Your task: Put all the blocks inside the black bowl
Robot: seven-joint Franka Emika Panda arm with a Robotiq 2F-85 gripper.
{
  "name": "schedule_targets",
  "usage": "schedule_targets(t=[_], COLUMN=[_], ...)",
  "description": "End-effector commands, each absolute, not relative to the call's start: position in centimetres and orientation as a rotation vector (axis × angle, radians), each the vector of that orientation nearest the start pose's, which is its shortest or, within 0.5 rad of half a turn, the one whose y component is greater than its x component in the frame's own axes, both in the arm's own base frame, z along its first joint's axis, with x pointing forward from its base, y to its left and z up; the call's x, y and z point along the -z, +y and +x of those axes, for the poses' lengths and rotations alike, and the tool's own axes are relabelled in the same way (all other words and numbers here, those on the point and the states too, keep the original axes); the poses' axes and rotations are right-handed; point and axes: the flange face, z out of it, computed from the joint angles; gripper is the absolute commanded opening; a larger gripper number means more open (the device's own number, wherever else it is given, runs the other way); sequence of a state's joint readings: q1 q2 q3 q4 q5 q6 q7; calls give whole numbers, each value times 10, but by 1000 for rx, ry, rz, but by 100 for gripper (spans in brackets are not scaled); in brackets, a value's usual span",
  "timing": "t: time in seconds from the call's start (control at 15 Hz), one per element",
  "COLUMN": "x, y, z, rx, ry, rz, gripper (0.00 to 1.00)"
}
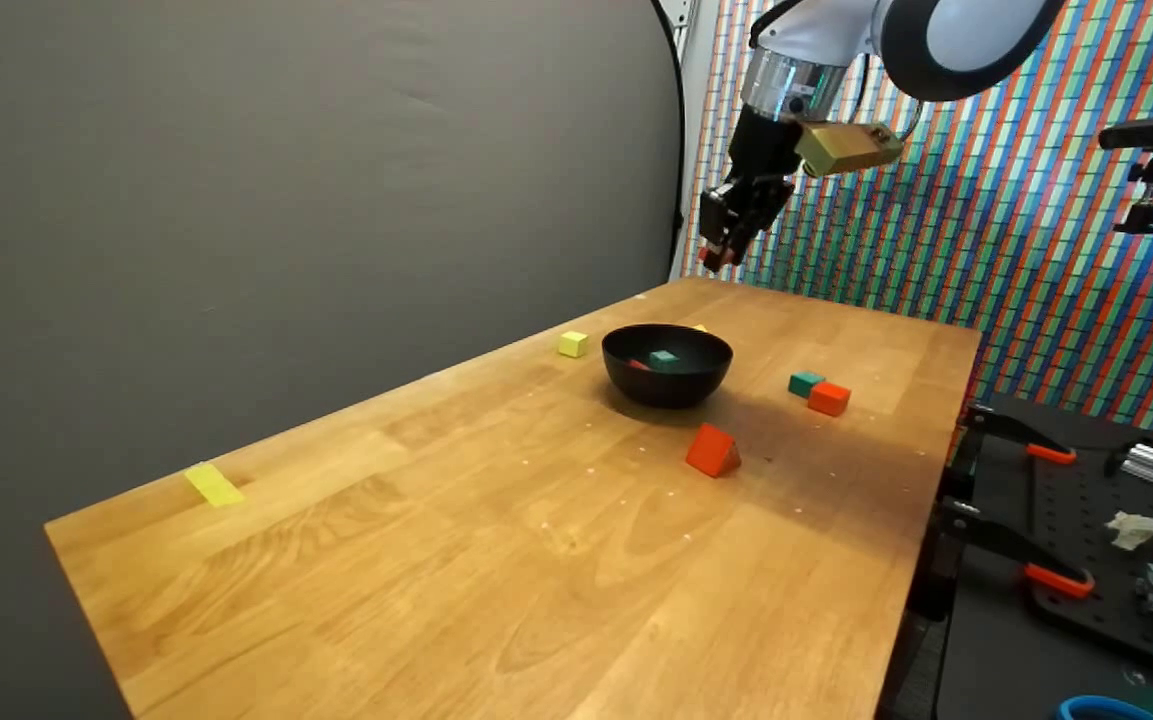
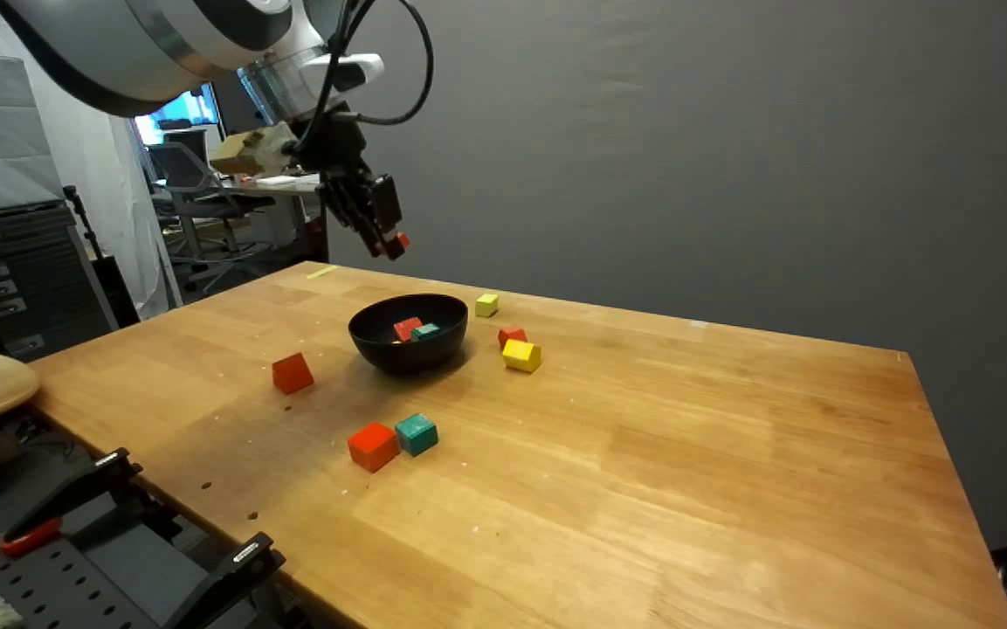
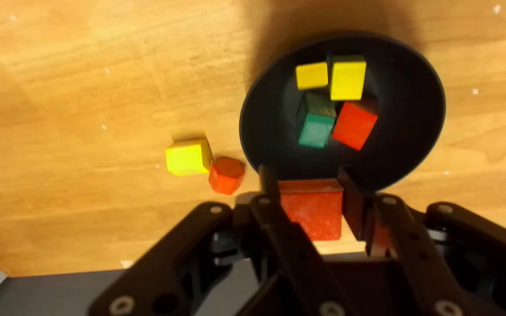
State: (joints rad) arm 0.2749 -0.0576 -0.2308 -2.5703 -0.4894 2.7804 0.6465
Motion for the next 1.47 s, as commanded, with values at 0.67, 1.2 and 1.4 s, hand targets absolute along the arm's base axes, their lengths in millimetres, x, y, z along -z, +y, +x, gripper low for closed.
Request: schedule_targets(t=[0.67, 1.2, 1.4], x=[-285, -294, -262], y=[38, -17, -21], z=[540, 461, 421], rx=[276, 128, -23], ry=[180, 249, -54], rz=[-3268, -3316, -3269], gripper=[95, 100, 100])
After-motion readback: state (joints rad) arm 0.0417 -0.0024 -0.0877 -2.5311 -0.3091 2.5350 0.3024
